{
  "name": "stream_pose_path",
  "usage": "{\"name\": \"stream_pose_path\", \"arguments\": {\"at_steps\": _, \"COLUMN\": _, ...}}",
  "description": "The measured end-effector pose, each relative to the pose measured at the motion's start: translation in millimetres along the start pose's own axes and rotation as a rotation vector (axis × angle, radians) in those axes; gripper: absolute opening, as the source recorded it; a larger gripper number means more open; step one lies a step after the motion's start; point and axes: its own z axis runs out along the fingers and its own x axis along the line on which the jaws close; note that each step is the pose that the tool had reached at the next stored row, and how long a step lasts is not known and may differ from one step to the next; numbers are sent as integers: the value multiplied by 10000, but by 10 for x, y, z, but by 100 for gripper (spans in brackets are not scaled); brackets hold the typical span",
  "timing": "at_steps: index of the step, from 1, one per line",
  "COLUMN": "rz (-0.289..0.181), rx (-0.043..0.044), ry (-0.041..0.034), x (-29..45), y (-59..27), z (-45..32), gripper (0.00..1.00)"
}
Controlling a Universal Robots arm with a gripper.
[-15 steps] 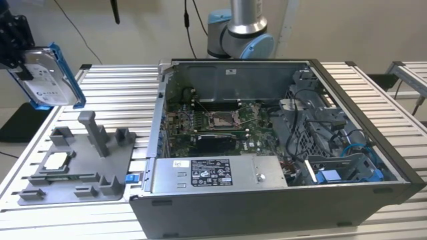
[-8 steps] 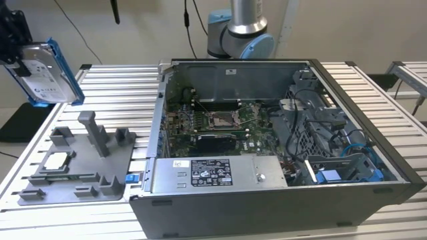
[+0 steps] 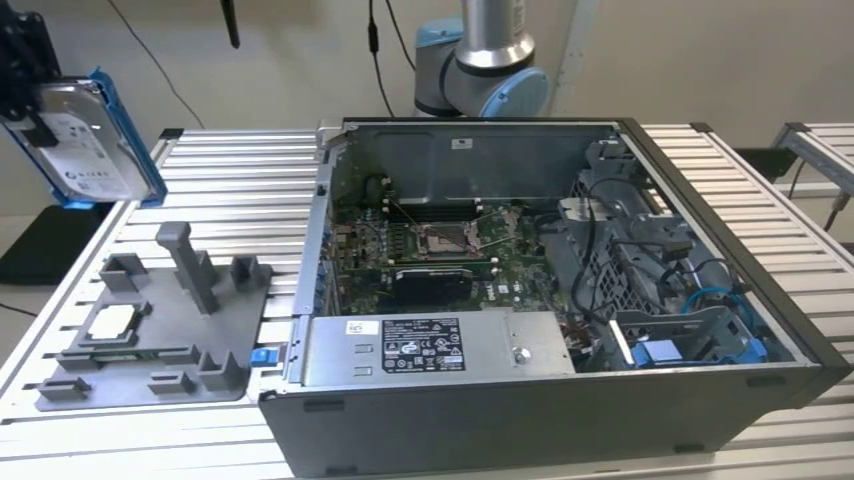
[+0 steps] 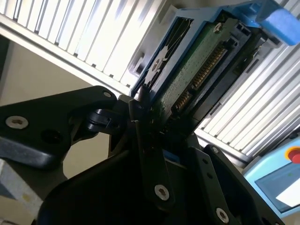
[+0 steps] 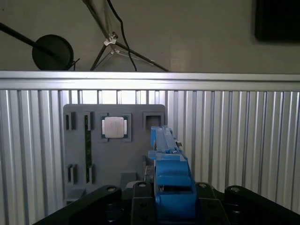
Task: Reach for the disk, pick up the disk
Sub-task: 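Pick up the disk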
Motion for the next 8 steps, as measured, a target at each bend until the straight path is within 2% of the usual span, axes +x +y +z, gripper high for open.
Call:
{"name": "stream_pose_path", "arguments": {"at_steps": 4, "rz": -1, "rx": 0, "ry": 0, "x": -3, "y": -2, "z": -39, "gripper": 0}}
{"name": "stream_pose_path", "arguments": {"at_steps": 8, "rz": -1, "rx": 0, "ry": 0, "x": -12, "y": -4, "z": -140, "gripper": 0}}
